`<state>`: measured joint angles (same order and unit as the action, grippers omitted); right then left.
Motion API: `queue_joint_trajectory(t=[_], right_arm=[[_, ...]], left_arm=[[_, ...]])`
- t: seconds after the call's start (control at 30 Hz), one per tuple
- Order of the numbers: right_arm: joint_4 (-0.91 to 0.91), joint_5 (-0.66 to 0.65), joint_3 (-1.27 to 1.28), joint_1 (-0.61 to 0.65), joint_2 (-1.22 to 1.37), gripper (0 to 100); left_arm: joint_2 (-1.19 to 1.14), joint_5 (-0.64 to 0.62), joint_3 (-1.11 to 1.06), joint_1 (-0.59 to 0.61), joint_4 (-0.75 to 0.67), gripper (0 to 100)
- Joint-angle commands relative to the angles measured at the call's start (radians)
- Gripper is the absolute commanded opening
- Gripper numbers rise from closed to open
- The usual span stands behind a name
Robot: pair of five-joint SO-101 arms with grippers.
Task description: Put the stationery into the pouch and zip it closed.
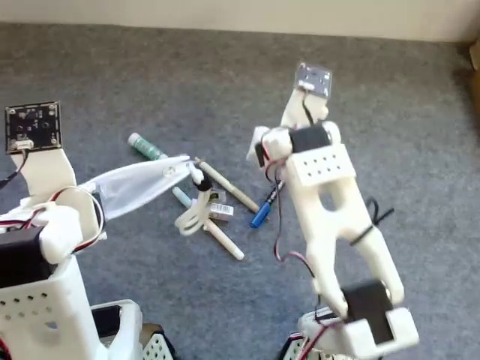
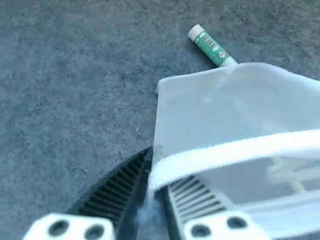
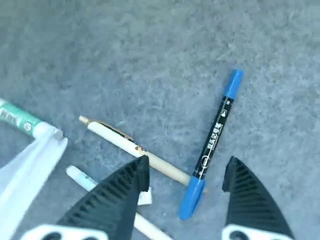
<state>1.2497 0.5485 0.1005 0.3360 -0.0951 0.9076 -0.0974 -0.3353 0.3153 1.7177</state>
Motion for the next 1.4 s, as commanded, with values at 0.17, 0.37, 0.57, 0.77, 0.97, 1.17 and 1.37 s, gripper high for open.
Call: queue_joint_trajectory(t=[0.17,0.37,0.57,0.77,0.97,1.17,1.37], right_arm=[[0.041,0.054,-0.148,-0.056,0.142,22.3],[0.019,0.057,-0.148,-0.077,0.194,22.3],[-0.054,0.060,-0.150,-0.076,0.298,22.1],[-0.128,0.060,-0.150,-0.081,0.343,22.0],[-0.254,0.118,-0.151,-0.145,0.400,22.0],[-0.309,0.121,-0.151,-0.148,0.438,22.0],[-0.326,0.123,-0.150,-0.165,0.444,19.6]], left_arm=[[-0.015,-0.031,-0.056,0.005,-0.051,1],[-0.015,-0.031,-0.054,0.005,-0.058,1],[-0.015,-0.031,-0.054,0.010,-0.058,1],[-0.015,-0.031,-0.056,0.012,-0.058,1],[-0.015,-0.031,-0.056,0.012,-0.058,1],[-0.015,-0.031,-0.056,0.012,-0.058,1],[-0.015,-0.031,-0.056,0.012,-0.058,1]])
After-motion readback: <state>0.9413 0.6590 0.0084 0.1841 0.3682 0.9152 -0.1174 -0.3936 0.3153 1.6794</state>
